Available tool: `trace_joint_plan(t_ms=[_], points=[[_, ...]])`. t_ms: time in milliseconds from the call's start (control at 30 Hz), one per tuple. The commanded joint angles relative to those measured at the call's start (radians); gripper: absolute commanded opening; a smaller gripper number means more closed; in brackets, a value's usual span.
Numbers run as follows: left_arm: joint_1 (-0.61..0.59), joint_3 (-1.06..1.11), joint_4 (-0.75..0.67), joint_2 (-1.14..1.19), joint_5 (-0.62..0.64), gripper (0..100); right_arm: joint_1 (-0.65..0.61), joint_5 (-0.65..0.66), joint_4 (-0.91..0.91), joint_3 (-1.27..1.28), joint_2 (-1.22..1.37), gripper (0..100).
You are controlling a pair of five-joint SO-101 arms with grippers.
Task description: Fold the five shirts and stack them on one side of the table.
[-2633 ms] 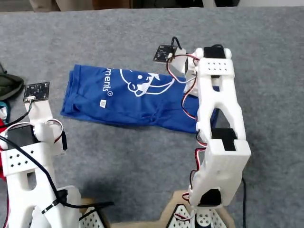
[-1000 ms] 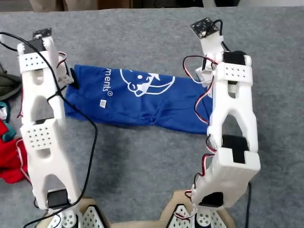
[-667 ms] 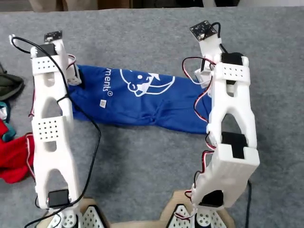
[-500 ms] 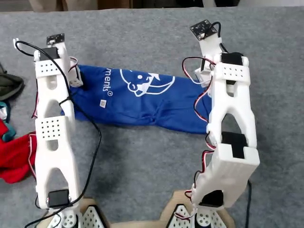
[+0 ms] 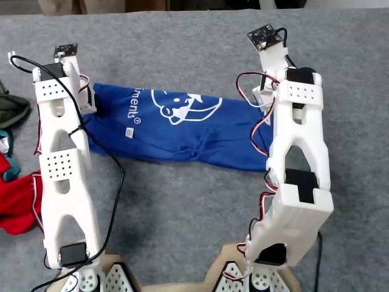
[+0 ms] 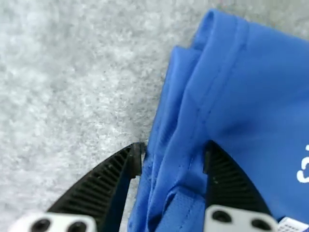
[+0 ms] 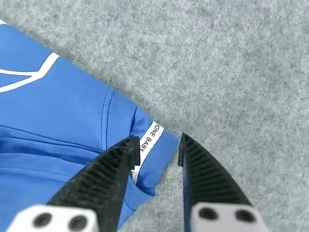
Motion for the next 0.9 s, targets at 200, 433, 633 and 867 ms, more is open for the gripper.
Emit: trace_joint_plan(t_ms=[200,433,633,867], points=[[-0.018,-0.028,0.011,-0.001,-0.126,21,0.018,-0.002,-0.02,-0.054,0.039,15.3],[-0.023,0.055,0.003,-0.001,-0.144,21,0.018,-0.002,-0.023,-0.054,0.044,15.3],[-0.014,0.068,0.003,-0.001,-0.201,10,0.019,-0.002,-0.023,-0.054,0.044,15.3],[-0.015,0.092,0.005,-0.001,-0.193,2,0.019,-0.002,-0.023,-0.054,0.044,15.3]])
